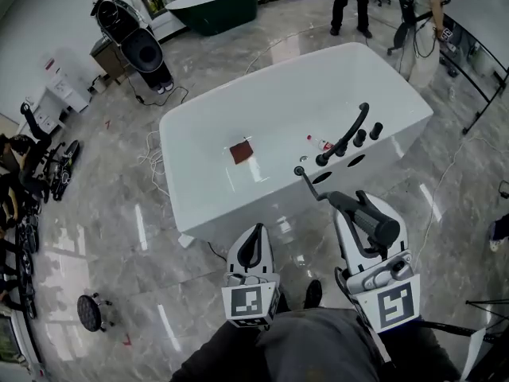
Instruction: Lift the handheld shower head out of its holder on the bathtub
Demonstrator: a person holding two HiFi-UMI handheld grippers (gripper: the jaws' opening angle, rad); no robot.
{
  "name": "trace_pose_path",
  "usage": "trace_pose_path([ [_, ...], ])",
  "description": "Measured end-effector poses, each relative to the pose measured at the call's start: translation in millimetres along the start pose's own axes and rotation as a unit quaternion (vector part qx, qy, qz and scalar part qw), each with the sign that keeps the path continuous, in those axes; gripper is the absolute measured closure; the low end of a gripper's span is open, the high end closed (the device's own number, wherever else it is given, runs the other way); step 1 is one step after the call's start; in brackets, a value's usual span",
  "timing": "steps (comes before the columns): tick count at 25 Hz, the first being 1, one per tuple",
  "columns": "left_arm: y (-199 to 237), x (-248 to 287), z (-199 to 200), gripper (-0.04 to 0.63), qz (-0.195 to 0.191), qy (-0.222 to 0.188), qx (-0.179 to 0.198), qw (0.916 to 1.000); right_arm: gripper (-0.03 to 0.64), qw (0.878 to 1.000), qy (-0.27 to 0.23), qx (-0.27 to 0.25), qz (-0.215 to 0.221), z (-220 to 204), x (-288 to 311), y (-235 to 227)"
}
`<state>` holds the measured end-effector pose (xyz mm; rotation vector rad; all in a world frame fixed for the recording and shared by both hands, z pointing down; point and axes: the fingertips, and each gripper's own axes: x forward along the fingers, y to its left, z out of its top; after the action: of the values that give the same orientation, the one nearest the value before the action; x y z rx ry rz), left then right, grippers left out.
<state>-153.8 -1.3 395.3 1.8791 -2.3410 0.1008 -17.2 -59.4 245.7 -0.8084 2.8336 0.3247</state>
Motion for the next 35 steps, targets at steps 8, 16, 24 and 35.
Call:
trace_pose_path([
  [8,27.9,4.5,-0.2,0.592,-0.016,-0.013,-0.01,0.9997,0.478,0.998,0.054,0.038,-0.02,-50.1,31.5,23.9],
  [16,-0.3,-3.4,9.1,0.592,-0.052,0.0,-0.009,0.9986,0.477,0.998,0.059,-0.008,-0.015,-20.4,21.5,10.6],
  [24,-3.3,1.3,16.2,0.592,-0.067,-0.012,-0.005,0.9976,0.477,0.998,0.054,-0.015,-0.023,-13.6,19.3,3.4],
  [35,-173.1,-53.7,18.8,0.592,-0.079,-0.028,0.0,0.9965,0.477,0.998,0.038,-0.057,-0.009,23.5,-122.2,-66.8],
])
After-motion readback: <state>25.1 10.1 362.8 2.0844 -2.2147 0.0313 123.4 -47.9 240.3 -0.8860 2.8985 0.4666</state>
